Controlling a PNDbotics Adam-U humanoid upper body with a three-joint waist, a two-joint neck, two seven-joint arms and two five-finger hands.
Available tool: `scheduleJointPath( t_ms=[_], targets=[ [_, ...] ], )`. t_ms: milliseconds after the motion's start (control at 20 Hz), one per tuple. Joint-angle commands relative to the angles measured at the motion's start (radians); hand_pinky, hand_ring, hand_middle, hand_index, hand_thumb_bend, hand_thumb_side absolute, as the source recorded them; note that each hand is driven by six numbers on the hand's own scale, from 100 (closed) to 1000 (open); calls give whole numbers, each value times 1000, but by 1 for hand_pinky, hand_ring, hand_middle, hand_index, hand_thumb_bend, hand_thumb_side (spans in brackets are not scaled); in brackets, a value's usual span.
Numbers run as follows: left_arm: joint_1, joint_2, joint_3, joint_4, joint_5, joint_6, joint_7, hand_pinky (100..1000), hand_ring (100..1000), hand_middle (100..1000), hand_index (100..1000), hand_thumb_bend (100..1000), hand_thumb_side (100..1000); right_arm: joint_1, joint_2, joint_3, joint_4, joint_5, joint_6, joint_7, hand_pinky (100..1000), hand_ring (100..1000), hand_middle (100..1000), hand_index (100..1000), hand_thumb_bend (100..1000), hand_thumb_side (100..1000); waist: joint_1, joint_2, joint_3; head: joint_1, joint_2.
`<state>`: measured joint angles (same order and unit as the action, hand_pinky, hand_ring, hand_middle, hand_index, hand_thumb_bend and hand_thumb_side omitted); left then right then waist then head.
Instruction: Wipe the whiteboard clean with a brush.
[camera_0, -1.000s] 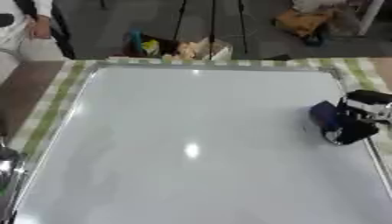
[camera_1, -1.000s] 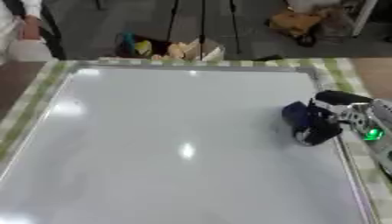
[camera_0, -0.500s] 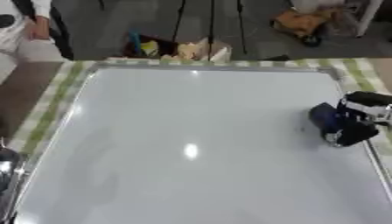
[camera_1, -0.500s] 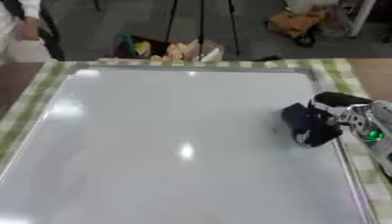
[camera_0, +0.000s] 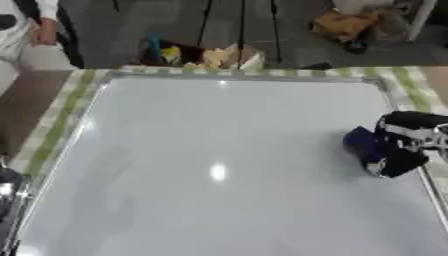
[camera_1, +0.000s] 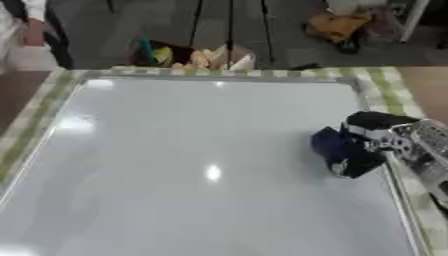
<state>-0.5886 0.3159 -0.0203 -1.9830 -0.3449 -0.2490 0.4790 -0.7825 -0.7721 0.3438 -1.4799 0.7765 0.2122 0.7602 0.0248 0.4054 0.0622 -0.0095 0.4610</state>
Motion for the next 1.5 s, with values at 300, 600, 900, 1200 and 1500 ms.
scheduleJointPath(
  t_ms=[300,600,900,1200,1500],
  targets=[
    [-15,7,6,-17,1,0,1,701,822,755,766,218,972,-5,-15,24,-34,-30,10,21,472,519,224,359,100,330,-2,-22,8,1,0],
    [-15,8,8,-17,1,0,2,701,823,755,766,218,972,-2,-15,24,-32,-42,16,20,469,518,224,358,100,329,-3,-21,8,3,1],
    [-17,8,7,-17,1,0,1,702,822,755,766,218,972,3,-18,9,-5,-8,32,5,479,526,229,361,100,331,-3,-21,8,2,-3],
    [-17,11,8,-17,-1,0,2,702,822,755,766,218,972,3,-20,-23,48,47,56,-25,489,534,233,363,100,334,-3,-20,5,2,-7],
    [-15,11,8,-17,-2,0,3,701,822,755,766,218,972,-1,-22,-48,84,93,92,-44,492,535,234,364,100,338,-1,-22,4,3,-8]
  ],
)
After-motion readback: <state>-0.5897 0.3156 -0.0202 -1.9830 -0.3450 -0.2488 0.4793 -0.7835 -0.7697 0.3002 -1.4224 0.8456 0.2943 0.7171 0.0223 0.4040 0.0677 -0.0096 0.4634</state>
